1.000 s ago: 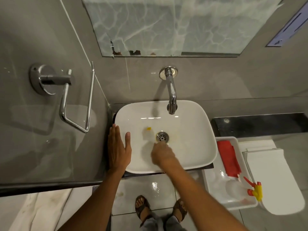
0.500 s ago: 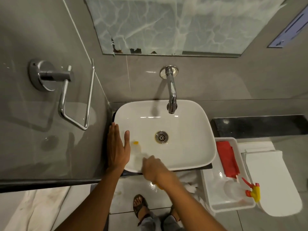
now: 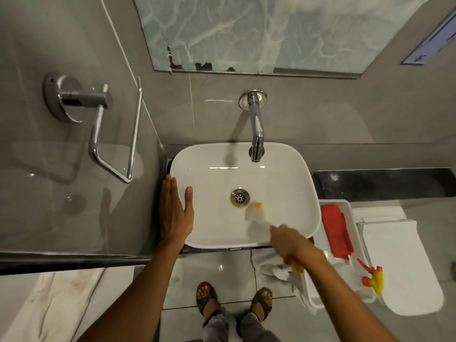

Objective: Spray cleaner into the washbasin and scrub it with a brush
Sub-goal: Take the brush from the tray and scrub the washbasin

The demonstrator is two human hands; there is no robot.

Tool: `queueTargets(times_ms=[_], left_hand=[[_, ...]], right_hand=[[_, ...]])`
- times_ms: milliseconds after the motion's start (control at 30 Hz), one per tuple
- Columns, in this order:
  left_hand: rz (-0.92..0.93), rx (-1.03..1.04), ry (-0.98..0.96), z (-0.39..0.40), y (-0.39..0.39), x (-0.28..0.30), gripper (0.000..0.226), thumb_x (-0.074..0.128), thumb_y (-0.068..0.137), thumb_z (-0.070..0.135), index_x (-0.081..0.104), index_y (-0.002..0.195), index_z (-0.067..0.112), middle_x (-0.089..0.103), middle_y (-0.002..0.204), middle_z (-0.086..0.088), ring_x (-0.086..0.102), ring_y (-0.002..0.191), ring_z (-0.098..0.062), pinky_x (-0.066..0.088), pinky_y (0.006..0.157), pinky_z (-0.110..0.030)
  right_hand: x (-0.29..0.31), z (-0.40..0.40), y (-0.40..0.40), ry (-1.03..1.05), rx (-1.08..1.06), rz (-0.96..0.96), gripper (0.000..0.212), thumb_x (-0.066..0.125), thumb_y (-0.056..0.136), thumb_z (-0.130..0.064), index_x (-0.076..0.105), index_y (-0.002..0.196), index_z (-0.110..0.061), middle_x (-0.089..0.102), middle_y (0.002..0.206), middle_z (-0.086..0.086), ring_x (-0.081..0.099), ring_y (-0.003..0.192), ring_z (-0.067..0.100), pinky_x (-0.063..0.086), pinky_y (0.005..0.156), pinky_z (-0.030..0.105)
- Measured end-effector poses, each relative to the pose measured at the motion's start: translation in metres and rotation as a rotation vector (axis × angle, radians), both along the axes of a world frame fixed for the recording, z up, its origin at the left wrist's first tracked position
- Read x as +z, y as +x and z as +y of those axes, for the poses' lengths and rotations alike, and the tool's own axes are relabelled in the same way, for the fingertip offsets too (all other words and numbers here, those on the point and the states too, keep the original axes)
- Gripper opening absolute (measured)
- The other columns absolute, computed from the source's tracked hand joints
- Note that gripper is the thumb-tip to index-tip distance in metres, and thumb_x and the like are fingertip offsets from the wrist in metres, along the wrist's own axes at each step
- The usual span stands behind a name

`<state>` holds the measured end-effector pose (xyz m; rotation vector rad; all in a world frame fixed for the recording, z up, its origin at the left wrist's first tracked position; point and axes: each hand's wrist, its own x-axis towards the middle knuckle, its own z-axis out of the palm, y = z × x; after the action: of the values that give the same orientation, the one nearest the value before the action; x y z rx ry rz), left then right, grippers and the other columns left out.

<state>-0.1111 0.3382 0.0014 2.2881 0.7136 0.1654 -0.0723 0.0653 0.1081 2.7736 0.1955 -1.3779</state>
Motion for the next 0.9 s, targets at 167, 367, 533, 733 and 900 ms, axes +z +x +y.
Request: queueTargets(times_ms=[167, 367, 533, 733, 900], left_hand=[[-0.015, 0.015, -0.005, -0.002, -0.001, -0.002, 0.095, 0.006, 0.098, 0.081, 0.015, 0.171, 0.020, 0.014, 0.179, 0.001, 0.015, 0.166, -0.019, 0.016, 0.135, -0.043], [-0.041, 0.024, 0.006, -0.002, -0.001, -0.008, 0.091, 0.009, 0.100, 0.080, 0.018, 0.170, 0.023, 0.018, 0.178, 0.002, 0.019, 0.165, -0.021, 0.018, 0.134, -0.043], [-0.052, 0.023, -0.022, 0.000, -0.002, -0.009, 0.088, 0.012, 0.101, 0.078, 0.017, 0.170, 0.024, 0.017, 0.179, 0.004, 0.017, 0.165, -0.019, 0.014, 0.134, -0.041], [-0.046, 0.017, -0.039, 0.000, -0.001, -0.006, 0.088, 0.010, 0.101, 0.079, 0.015, 0.170, 0.025, 0.014, 0.179, 0.005, 0.015, 0.165, -0.019, 0.015, 0.134, -0.043], [-0.039, 0.002, -0.028, -0.001, -0.003, -0.006, 0.088, 0.010, 0.101, 0.078, 0.015, 0.170, 0.024, 0.013, 0.179, 0.003, 0.016, 0.165, -0.022, 0.015, 0.134, -0.046]], right_hand=[[0.012, 0.095, -0.049, 0.291, -0.068, 0.178, 0.027, 0.036, 0.107, -0.009, 0.056, 0.125, -0.005, 0.053, 0.139, 0.028, 0.057, 0.127, 0.046, 0.050, 0.100, 0.046], [-0.028, 0.150, 0.013, 0.376, -0.381, -0.210, 0.039, 0.033, 0.111, -0.029, 0.047, 0.137, -0.004, 0.062, 0.135, 0.018, 0.061, 0.126, 0.037, 0.047, 0.094, 0.042], [-0.043, 0.074, 0.070, 0.204, -0.366, -0.419, 0.040, 0.034, 0.111, -0.032, 0.046, 0.136, -0.004, 0.063, 0.135, 0.019, 0.061, 0.128, 0.039, 0.048, 0.101, 0.044], [-0.027, -0.045, 0.038, -0.094, -0.256, -0.314, 0.038, 0.038, 0.106, -0.015, 0.054, 0.139, -0.001, 0.057, 0.137, 0.019, 0.061, 0.125, 0.036, 0.050, 0.093, 0.042], [-0.001, -0.003, -0.046, -0.048, 0.157, -0.111, 0.038, 0.045, 0.105, -0.014, 0.053, 0.141, -0.003, 0.054, 0.137, 0.020, 0.061, 0.122, 0.034, 0.054, 0.095, 0.040]])
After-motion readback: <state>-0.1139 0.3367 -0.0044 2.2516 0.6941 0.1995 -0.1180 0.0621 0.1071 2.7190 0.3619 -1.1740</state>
